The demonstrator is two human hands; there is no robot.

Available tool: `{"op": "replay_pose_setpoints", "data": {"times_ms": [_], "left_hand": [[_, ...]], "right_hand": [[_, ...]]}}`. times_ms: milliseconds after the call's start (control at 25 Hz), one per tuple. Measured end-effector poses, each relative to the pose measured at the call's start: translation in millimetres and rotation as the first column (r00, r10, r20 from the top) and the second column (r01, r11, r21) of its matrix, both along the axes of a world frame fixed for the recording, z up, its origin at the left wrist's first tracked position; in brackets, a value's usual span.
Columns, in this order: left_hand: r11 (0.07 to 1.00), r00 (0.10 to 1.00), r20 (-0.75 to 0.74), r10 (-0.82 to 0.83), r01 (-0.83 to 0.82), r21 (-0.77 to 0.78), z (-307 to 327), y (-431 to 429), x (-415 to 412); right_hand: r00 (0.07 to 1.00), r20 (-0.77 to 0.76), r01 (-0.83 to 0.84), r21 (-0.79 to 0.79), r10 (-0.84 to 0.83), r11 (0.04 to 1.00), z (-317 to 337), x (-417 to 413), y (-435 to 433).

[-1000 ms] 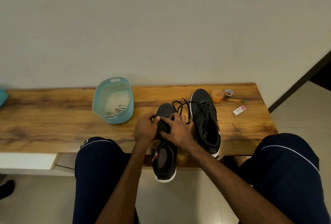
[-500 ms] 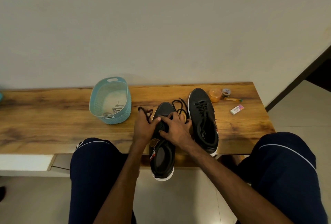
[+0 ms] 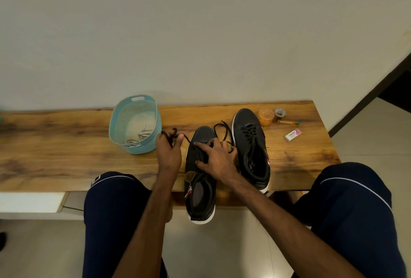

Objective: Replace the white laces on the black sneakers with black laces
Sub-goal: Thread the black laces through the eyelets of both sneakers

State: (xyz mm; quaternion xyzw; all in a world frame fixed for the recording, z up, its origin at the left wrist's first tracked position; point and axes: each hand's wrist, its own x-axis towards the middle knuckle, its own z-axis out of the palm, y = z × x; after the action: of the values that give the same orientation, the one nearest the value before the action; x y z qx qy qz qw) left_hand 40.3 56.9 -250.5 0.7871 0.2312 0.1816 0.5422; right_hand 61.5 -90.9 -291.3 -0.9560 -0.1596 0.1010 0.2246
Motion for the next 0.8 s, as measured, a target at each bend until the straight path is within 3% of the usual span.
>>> {"op": "replay_pose_setpoints", "data": {"times_ms": [120,200,280,360,480,560,720,800], "left_hand": [[0.902,1.000,0.010,-0.001,0.005,-0.433,5,-8,0],[0.860,0.998,-0.049,-0.044,0.012,-0.511,1,-15,-2],[0.906,0.989,-0.122,-0.084,0.025,-0.423,-6,-20,-3],[0.975,0.973,-0.200,-0.115,0.072,-0.211,-13,-21,-3],[0.996,0.973,-0.215,-0.089,0.084,-0.030,-21,-21,-2],[0.999,0.988,-0.158,-0.001,-0.004,-0.032,-20,-23,-3],[0.955,0.964,0.134,0.228,-0.194,-0.225,8,-8,7],[0.948,0.952,0.188,0.240,-0.188,-0.258,18,4,15]], "right_hand": [[1.000,0.004,-0.004,-0.013,0.004,1.000,1,-1,0],[1.000,0.000,-0.005,-0.005,0.005,1.000,0,-1,-1],[1.000,0.003,-0.003,-0.002,0.003,1.000,0,-2,-1],[1.000,-0.003,-0.002,0.003,0.002,1.000,1,-2,-1],[1.000,-0.016,0.003,0.009,-0.003,1.000,2,-1,-2],[1.000,-0.014,-0.003,0.016,0.003,1.000,2,-2,-3],[1.000,-0.008,-0.006,-0.006,0.006,1.000,4,-1,-2],[1.000,0.001,-0.011,-0.010,0.011,1.000,4,-1,-3]]}}
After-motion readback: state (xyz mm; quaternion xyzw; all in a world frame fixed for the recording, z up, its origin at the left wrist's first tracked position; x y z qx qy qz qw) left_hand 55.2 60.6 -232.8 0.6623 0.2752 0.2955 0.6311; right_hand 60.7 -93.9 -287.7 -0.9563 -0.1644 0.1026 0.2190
